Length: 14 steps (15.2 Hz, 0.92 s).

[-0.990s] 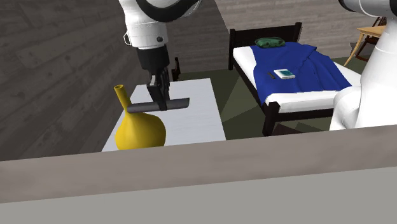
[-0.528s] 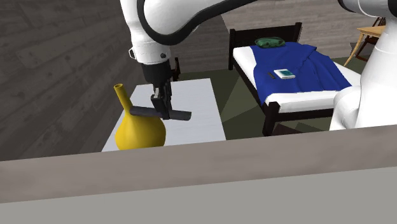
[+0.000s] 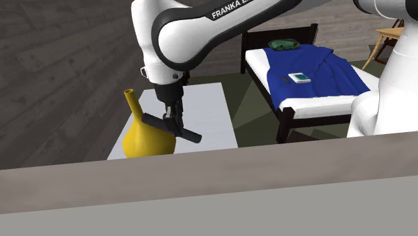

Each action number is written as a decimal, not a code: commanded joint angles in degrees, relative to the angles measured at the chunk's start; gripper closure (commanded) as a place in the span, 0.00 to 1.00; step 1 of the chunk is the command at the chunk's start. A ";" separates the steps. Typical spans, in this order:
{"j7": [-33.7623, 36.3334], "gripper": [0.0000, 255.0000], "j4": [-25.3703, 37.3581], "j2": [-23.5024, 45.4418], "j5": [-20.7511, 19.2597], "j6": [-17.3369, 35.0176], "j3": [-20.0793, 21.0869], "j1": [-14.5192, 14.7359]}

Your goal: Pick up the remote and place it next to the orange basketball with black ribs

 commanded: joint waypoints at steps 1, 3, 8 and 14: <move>-0.24 1.00 -1.35 0.31 0.00 1.61 -0.06 -0.07; -0.31 1.00 -2.45 0.67 -0.02 3.08 -0.06 -0.05; -0.45 1.00 -4.96 1.79 -0.09 6.70 -0.05 0.00; -0.59 1.00 -7.56 3.50 -0.24 10.98 -0.05 0.08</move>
